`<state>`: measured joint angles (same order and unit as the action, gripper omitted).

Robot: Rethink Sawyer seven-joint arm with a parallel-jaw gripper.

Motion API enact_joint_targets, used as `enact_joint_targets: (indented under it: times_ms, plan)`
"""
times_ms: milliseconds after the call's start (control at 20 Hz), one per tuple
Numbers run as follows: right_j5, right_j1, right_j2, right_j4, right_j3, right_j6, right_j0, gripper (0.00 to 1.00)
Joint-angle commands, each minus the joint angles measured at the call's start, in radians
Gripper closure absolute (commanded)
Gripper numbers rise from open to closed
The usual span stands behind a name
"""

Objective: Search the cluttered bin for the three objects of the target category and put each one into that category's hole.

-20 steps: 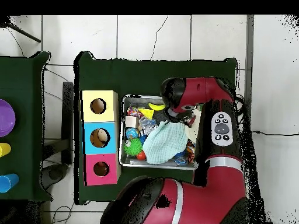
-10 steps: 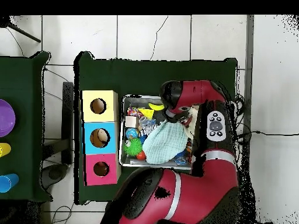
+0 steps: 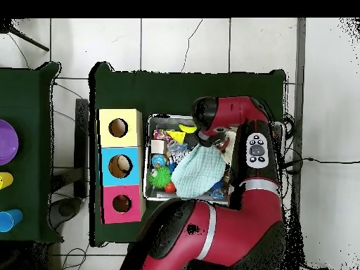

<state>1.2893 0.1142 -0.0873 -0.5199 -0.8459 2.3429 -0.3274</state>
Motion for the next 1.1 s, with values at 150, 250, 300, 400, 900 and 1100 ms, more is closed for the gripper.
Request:
enact_joint_targets:
  times_ms: [150, 250, 300, 400, 900, 1100]
  plan:
    - [-0.19, -0.073, -0.14, 0.055, -0.007, -0.07, 0.01, 0.0]
    - [-0.223, -0.075, -0.137, 0.064, -0.03, -0.024, 0.015, 0.0]
    - [-0.257, -0.077, -0.129, 0.062, -0.045, 0.018, 0.025, 0.0]
    - [-0.302, -0.091, -0.124, 0.059, -0.053, 0.062, 0.036, 0.0]
    - [-0.393, -0.163, 0.01, -0.093, 0.008, 0.173, 0.129, 0.0]
    - [-0.502, -0.129, 0.122, -0.195, -0.071, 0.242, 0.182, 0.0]
